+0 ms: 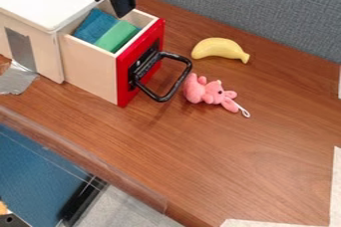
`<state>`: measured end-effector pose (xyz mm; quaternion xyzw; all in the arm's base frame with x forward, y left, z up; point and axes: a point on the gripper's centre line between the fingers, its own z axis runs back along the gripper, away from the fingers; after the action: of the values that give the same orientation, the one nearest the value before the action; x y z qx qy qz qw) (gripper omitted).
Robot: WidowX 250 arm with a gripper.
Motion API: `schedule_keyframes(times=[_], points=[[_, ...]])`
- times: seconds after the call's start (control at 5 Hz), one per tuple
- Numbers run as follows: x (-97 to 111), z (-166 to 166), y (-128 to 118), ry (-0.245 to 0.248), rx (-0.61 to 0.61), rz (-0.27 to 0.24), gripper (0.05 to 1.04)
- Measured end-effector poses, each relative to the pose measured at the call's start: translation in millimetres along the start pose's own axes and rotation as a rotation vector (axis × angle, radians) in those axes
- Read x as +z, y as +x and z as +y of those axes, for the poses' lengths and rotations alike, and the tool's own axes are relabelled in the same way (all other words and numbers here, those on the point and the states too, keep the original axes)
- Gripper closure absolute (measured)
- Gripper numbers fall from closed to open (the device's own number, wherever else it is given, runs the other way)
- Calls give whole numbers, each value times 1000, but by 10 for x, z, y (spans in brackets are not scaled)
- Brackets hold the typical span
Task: Take the green thing out of the drawer and put it on the top of the table
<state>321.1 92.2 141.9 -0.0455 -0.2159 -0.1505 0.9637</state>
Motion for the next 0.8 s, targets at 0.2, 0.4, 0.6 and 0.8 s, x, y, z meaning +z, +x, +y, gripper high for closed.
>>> schedule_keyframes(times=[0.2, 0.4, 0.6, 0.8], points=[[-97, -4, -44, -19, 7, 22, 83], [-131, 20, 1, -3, 1, -10, 83], [-199, -9, 0, 7, -1, -33, 83], [-227, -3, 17, 22, -10, -49, 83]])
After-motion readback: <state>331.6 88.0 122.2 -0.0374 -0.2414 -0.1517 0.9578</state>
